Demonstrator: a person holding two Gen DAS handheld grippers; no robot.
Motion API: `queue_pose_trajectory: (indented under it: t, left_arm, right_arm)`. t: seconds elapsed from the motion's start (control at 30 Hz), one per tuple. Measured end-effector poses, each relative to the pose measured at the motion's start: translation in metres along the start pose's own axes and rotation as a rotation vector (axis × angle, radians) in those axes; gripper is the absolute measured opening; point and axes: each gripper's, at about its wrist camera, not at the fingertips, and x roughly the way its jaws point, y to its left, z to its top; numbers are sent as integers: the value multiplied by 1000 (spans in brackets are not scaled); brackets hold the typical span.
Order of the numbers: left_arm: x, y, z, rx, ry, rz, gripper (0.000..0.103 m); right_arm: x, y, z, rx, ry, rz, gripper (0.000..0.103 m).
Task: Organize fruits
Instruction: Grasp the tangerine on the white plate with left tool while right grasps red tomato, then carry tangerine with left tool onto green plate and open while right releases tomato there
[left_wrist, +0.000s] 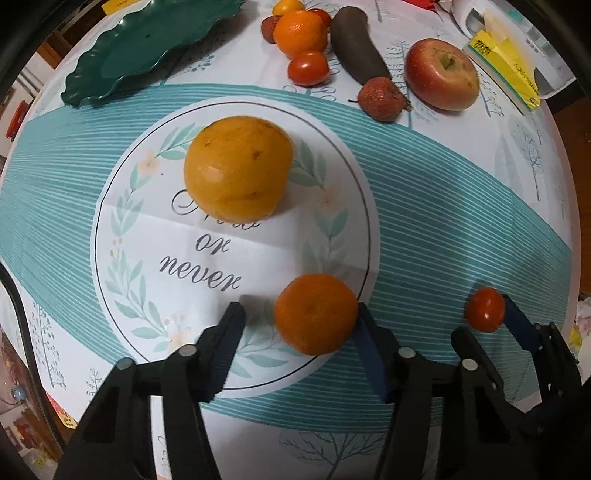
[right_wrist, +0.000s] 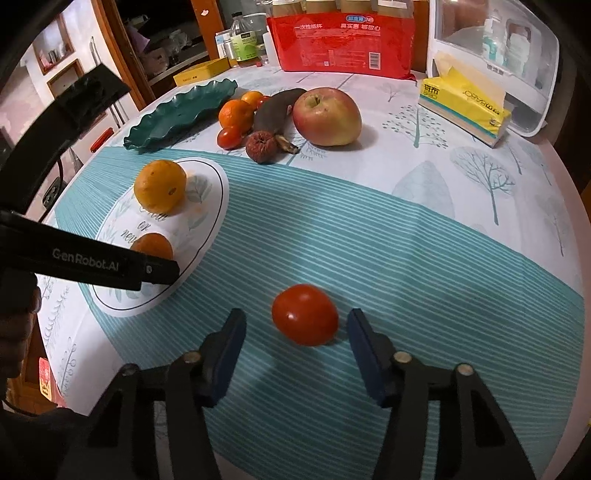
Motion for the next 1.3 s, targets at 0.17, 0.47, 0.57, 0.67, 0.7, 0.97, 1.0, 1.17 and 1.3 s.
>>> queue_pose_trajectory:
  t: [0.17,0.47,0.57,0.67,0.7,0.97,1.0,1.17,1.3]
  left_arm:
    - [4,-9,4,19,-2,-13,38]
    - [7,-1,1,1,1,-17,38]
    - [6,11,1,-10,-8,-14,38]
    - [0,16,-5,-21,-27,-10,38]
    - [-1,19,-6,-24,-34,-9,38]
    - [-29,49,-16,-73,-90,-32,38]
    - [-33,52,-17,-78,-102,-40,38]
    - [-65,94,-4,-75,-150,-65,38]
    - [-91,133,12,-58,-202,-52,38]
  right_arm:
    - [2,-2,1,-13,-4,-12,37]
    - [2,-5,2,15,3,-6,35]
    - [1,-2,1,27,9,-1,35]
    - [0,3,1,25,12,-6,35]
    - [-1,6,2,21,11,-8,35]
    - [-12,37,12,-15,-10,-14,35]
    - [-13,42,15,-17,-12,-13,35]
    - [-19,65,34,-32,-35,-29,35]
    - [-23,87,56,-30,-54,-33,35]
